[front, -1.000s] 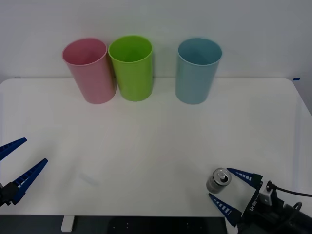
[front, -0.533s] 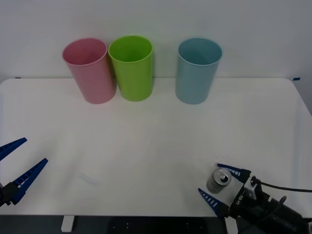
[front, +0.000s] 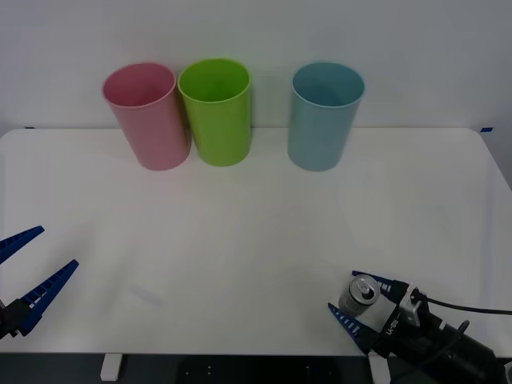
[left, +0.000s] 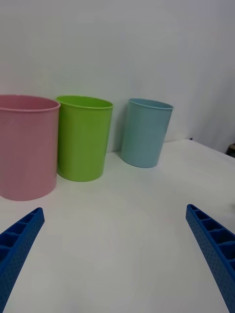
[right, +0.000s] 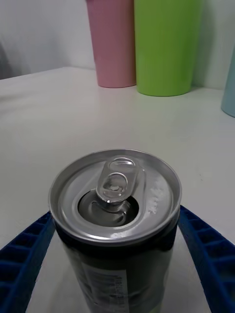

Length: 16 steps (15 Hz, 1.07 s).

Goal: Grasp the object on the table and drop it into the matching bin: aluminum can to the light blue bin, PET bottle to the pink bin.

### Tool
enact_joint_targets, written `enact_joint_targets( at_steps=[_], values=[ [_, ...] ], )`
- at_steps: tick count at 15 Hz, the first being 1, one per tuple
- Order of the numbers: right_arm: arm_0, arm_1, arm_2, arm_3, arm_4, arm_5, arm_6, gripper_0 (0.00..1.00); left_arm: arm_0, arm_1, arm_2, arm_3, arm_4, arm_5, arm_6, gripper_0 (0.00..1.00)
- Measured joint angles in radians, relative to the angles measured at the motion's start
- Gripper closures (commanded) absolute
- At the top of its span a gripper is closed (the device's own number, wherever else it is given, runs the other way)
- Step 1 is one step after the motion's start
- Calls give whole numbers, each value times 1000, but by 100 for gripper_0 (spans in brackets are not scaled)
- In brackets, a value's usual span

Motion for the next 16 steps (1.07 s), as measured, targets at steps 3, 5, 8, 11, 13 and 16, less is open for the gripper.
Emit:
enact_joint_targets(
  at_steps=[3,5,8,11,13,16],
  values=[
    [-3,1,0,0,-4,0,1,100,0,0,0,0,0,0,0,0],
    [-4,1,-1,0,-9,1,1,100,0,0,0,0,0,0,0,0],
    [-8,0,-2,0,-15,0,-1,100,0,0,0,0,0,0,0,0],
    [-10,1,-5,0,-21,1,-5,100,0,0,0,0,0,0,0,0],
    [-14,0,-16,0,-23,-4,-11,100,0,0,0,0,0,0,0,0],
    [-18,0,-34,-18,-24,-8,-31,100,0,0,0,0,0,0,0,0]
  ],
)
